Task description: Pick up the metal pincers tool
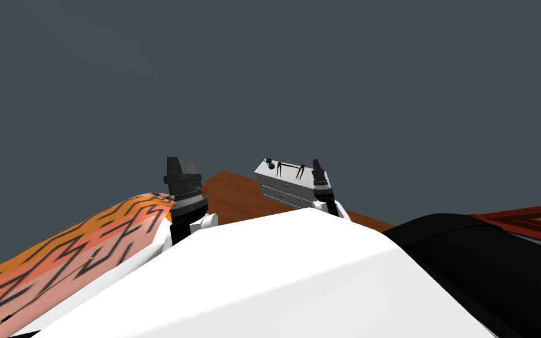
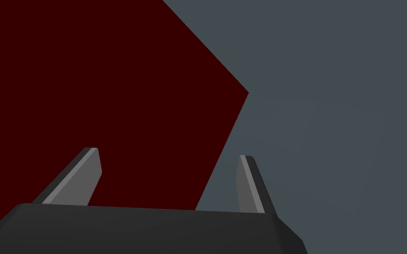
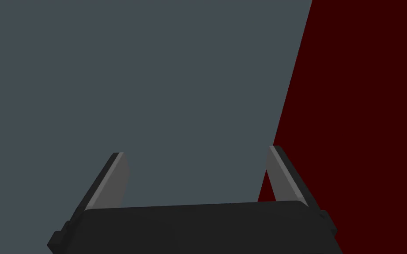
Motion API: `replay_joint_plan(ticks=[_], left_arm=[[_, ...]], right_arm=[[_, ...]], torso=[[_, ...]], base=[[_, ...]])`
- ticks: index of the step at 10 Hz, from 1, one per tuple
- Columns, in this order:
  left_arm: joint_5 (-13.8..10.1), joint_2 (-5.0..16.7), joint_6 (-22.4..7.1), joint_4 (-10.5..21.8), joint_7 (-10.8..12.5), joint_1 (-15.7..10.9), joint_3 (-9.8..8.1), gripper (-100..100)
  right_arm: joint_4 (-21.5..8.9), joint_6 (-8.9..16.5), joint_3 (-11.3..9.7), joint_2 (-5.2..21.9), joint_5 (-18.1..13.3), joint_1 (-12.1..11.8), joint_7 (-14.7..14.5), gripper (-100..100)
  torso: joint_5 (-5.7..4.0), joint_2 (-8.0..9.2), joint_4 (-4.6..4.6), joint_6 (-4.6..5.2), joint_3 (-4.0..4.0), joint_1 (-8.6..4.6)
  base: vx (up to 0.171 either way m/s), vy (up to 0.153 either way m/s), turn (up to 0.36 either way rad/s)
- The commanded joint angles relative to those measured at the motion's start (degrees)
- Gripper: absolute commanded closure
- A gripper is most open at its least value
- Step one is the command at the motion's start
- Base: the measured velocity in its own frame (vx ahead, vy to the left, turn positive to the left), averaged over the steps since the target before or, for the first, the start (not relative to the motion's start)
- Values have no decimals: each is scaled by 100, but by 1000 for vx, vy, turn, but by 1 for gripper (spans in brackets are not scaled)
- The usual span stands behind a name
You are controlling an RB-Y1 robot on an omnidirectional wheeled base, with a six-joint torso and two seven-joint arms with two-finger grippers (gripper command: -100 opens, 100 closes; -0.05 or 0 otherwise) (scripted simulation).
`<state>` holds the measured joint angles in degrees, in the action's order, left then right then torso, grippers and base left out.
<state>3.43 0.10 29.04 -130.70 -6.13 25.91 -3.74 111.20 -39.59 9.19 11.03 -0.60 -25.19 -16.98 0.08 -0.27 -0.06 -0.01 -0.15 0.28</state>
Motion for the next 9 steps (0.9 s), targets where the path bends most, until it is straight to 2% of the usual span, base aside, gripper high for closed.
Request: replay_joint_plan(ticks=[1,3,4,5,7,8,9], left_arm=[[0,0,0,0,0,0,0,0],[0,0,0,0,0,0,0,0],[0,0,0,0,0,0,0,0],[0,0,0,0,0,-1,0,0],[0,0,0,0,0,0,0,0],[0,0,0,0,0,0,0,0],[0,0,0,0,0,0,0,0]], right_arm=[[-171,-90,35,-7,-2,0,-138,-100],[-607,-204,205,27,7,27,-517,-100],[-626,-204,205,27,7,27,-562,-100],[-859,-247,284,51,5,42,-776,-100],[-1098,-280,359,81,-2,60,-992,-100],[-1277,-302,429,116,-13,79,-1208,-100],[-1340,-302,429,116,-13,79,-1208,-100]], torso=[[0,0,0,0,0,0],[-3,4,0,0,2,-10],[0,1,0,0,1,3],[1,1,0,-4,0,1],[1,-13,-3,-1,-8,4],[0,-9,-2,-4,-6,-2],[-2,-9,-2,-2,-6,-10]], base=[[43,56,-54],[41,85,-142],[39,96,-50],[64,78,-61],[75,96,-95],[61,62,-57],[51,47,-34]])
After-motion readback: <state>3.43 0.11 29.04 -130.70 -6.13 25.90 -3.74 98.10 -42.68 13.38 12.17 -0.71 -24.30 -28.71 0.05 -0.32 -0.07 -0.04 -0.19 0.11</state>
